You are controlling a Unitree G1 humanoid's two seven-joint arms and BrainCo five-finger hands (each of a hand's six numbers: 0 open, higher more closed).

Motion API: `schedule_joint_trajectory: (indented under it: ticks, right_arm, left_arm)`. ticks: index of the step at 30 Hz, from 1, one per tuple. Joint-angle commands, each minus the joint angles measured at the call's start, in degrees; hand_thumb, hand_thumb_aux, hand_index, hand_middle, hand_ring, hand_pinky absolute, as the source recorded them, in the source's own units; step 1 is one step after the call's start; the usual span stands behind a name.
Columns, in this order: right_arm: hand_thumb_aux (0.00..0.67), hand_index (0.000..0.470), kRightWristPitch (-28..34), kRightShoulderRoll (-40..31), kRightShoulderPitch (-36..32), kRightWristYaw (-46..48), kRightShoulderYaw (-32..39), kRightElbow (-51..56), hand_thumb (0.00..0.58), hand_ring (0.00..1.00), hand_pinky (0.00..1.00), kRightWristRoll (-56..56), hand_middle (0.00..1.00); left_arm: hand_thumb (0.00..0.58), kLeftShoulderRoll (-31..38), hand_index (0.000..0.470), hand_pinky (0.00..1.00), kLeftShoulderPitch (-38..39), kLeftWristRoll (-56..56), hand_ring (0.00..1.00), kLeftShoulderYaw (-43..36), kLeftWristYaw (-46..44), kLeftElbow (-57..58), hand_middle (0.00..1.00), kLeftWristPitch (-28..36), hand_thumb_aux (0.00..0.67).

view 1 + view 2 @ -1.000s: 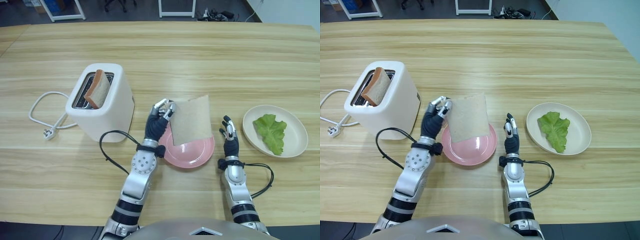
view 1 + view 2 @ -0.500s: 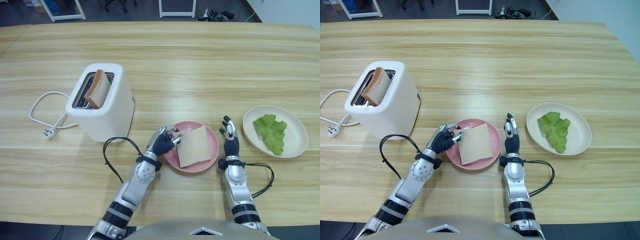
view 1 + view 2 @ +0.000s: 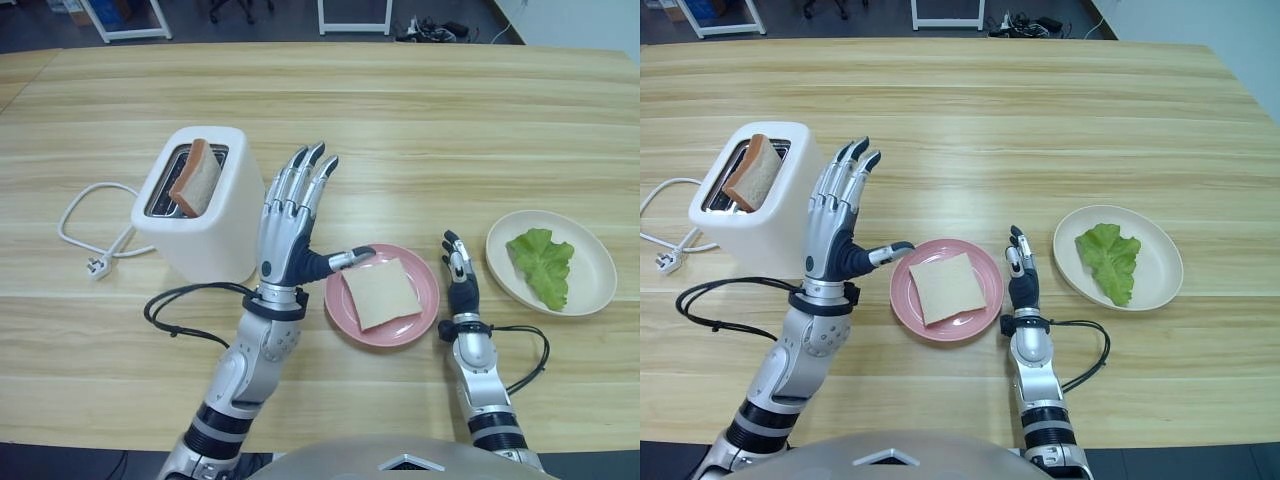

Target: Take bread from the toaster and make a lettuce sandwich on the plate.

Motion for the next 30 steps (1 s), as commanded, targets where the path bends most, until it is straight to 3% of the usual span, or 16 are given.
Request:
schedule_joint_trajectory:
  ticks: [1,4,7,10,13,17,22,23,24,25,26,30]
  right_arm:
    - [0.000,0.000,-3.99,-8.53,2.88,2.61,-5.83,-24.54,0.000,0.00,0.00,-5.18,0.00]
    - [0.000,0.000,-1.69,-16.65,1.91,-1.16,-15.86,-30.51,0.000,0.00,0.00,-18.51,0.00]
    - [0.000,0.000,5.22,-27.77,0.23,-8.28,-19.61,-20.93,0.000,0.00,0.00,-37.31,0.00]
    - [0.000,0.000,11.42,-35.79,-2.69,-11.73,-14.84,-4.72,0.000,0.00,0.00,-48.21,0.00]
    - [0.000,0.000,14.19,-39.32,-5.82,-13.66,-8.47,8.10,0.000,0.00,0.00,-53.34,0.00]
    - [0.000,0.000,14.78,-40.76,-11.04,-16.52,-0.98,22.98,0.000,0.00,0.00,-54.58,0.00]
    - [0.000,0.000,13.47,-40.77,-15.81,-18.64,5.46,31.89,0.000,0.00,0.00,-52.98,0.00]
    - [0.184,0.129,13.38,-40.82,-16.28,-18.97,6.21,32.62,0.275,0.00,0.00,-52.65,0.00]
    - [0.402,0.282,13.30,-40.98,-16.76,-19.41,6.91,33.28,0.487,0.00,0.00,-52.18,0.00]
    - [0.570,0.400,13.28,-41.22,-17.19,-19.95,7.44,33.80,0.567,0.00,0.00,-51.71,0.00]
    - [0.670,0.470,13.42,-41.57,-17.26,-20.11,7.81,33.33,0.580,0.00,0.00,-51.17,0.00]
    - [0.670,0.470,13.95,-42.99,-17.02,-21.00,8.64,30.64,0.580,0.00,0.00,-49.24,0.00]
  left_arm:
    - [0.000,-6.94,0.000,0.00,3.72,-29.48,0.00,7.74,-10.90,12.48,0.00,-4.06,0.000]
    - [0.000,-7.43,0.000,0.00,4.15,-32.09,0.00,9.56,-11.44,15.14,0.00,-6.34,0.000]
    - [0.000,-7.80,0.000,0.00,4.20,-32.34,0.00,9.89,-12.25,16.66,0.00,-8.12,0.000]
    - [0.000,-8.30,0.000,0.00,4.29,-31.22,0.00,10.01,-12.42,17.64,0.00,-9.06,0.000]
    - [0.000,-8.65,0.000,0.00,4.45,-30.66,0.00,10.30,-12.58,18.15,0.00,-9.43,0.000]
    - [0.000,-8.96,0.000,0.00,4.70,-30.10,0.00,10.41,-12.72,18.70,0.00,-9.60,0.000]
    - [0.000,-9.08,0.000,0.00,4.58,-29.32,0.00,10.49,-12.54,19.69,0.00,-9.57,0.000]
    - [0.000,-9.14,0.000,0.00,4.60,-29.18,0.00,10.50,-12.50,19.83,0.00,-9.59,0.000]
    - [0.000,-9.19,0.000,0.00,4.63,-29.08,0.00,10.49,-12.48,19.98,0.00,-9.64,0.000]
    - [0.000,-9.23,0.000,0.00,4.65,-28.99,0.00,10.49,-12.46,20.13,0.00,-9.70,0.000]
    - [0.000,-9.27,0.000,0.00,4.68,-28.89,0.00,10.48,-12.44,20.22,0.00,-9.71,0.000]
    - [0.000,-9.60,0.000,0.00,4.86,-28.26,0.00,10.67,-12.31,20.59,0.00,-9.86,0.000]
